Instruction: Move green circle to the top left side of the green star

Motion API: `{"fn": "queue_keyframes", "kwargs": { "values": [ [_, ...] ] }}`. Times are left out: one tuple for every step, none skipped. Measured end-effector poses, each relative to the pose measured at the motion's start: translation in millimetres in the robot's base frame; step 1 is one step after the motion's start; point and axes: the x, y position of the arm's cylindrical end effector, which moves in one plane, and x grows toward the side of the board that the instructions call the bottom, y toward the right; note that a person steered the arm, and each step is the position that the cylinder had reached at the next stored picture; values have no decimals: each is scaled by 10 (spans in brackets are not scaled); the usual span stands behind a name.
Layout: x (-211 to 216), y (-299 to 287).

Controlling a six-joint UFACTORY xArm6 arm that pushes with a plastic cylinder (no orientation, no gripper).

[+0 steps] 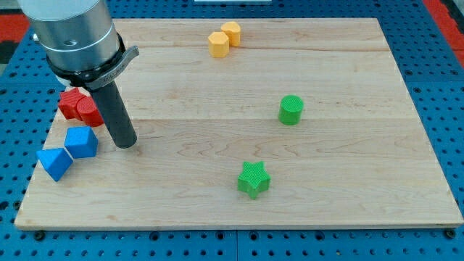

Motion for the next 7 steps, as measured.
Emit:
{"fn": "queue_keyframes", "kwargs": {
  "values": [
    [14, 2],
    [386, 323],
    [197, 412],
    [-326, 897],
    [-610, 1638],
    [-1045, 2413],
    [-683, 2808]
  ]
}}
